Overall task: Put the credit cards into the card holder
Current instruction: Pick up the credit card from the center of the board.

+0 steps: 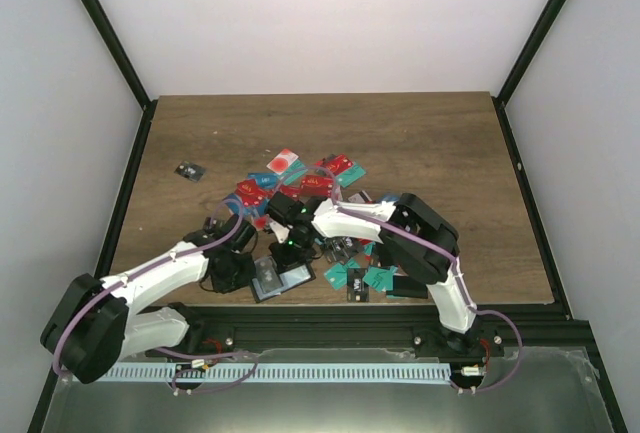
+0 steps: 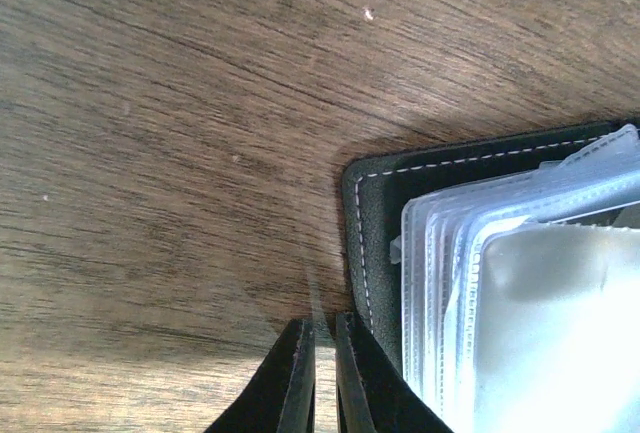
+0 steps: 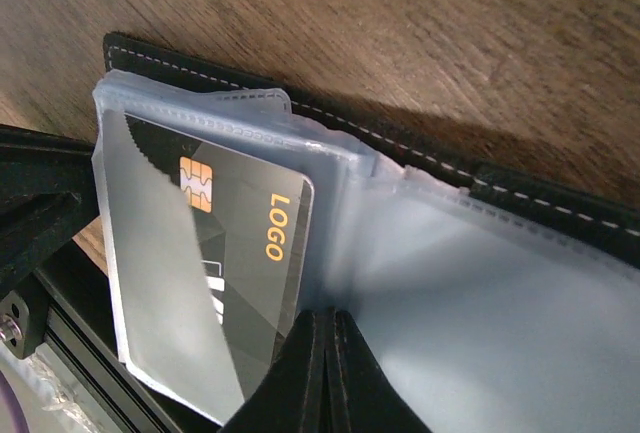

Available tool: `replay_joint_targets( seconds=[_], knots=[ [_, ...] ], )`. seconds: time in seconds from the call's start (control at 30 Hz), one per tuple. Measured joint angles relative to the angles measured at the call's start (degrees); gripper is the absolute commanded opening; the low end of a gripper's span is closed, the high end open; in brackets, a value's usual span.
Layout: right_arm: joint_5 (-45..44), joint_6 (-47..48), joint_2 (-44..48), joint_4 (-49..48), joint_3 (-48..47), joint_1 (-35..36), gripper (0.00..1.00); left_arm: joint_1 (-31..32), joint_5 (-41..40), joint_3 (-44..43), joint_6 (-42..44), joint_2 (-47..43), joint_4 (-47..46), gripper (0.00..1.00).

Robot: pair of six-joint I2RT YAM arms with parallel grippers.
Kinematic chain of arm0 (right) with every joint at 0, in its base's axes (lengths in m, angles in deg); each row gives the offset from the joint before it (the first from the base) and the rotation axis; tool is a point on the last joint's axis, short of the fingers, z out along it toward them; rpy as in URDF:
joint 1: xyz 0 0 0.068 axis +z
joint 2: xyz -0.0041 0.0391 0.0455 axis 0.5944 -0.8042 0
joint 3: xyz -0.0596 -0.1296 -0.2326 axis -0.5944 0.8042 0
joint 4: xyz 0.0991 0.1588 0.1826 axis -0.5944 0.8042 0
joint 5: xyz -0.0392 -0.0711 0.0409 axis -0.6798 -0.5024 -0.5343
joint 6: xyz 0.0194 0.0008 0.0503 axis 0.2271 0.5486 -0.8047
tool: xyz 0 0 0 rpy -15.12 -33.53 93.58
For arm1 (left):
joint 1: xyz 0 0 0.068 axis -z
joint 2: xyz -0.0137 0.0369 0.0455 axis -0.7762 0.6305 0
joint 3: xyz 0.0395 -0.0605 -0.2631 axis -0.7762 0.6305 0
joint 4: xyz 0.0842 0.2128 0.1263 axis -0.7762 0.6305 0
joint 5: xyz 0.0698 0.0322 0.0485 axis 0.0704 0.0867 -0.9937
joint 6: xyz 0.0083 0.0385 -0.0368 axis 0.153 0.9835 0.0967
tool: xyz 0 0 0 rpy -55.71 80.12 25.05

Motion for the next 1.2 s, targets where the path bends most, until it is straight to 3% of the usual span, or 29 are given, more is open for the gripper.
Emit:
replay_joint_targets(
  seconds=[0.33, 0.57, 0.8, 1.0, 1.2],
  knots=[
    [-0.8, 0.0, 0.0, 0.3, 0.0, 0.2, 0.05, 0.6, -0.8, -1.1, -0.1, 0.8, 0.8, 0.1],
    [-2.2, -0.1, 2.3, 1.6, 0.1, -0.4, 0.14, 0.7, -1.1, -1.2, -0.2, -2.2, 1.8, 0.1],
    [-2.5, -1.0, 11.0, 1.9, 2.5, -2.7, 0.3, 1.1, -1.1, -6.4, -0.2, -6.0, 5.7, 0.1],
    [-2.0, -3.9, 25.2, 1.4, 16.2, -8.2, 0.43, 4.9, 0.7, -13.4, 2.1, -5.2, 2.9, 0.11],
    [-1.4, -8.7, 39.3, 1.7, 32.2, -15.6, 0.56, 12.6, 4.0, -19.3, 5.1, 5.0, -4.7, 0.14]
  ],
)
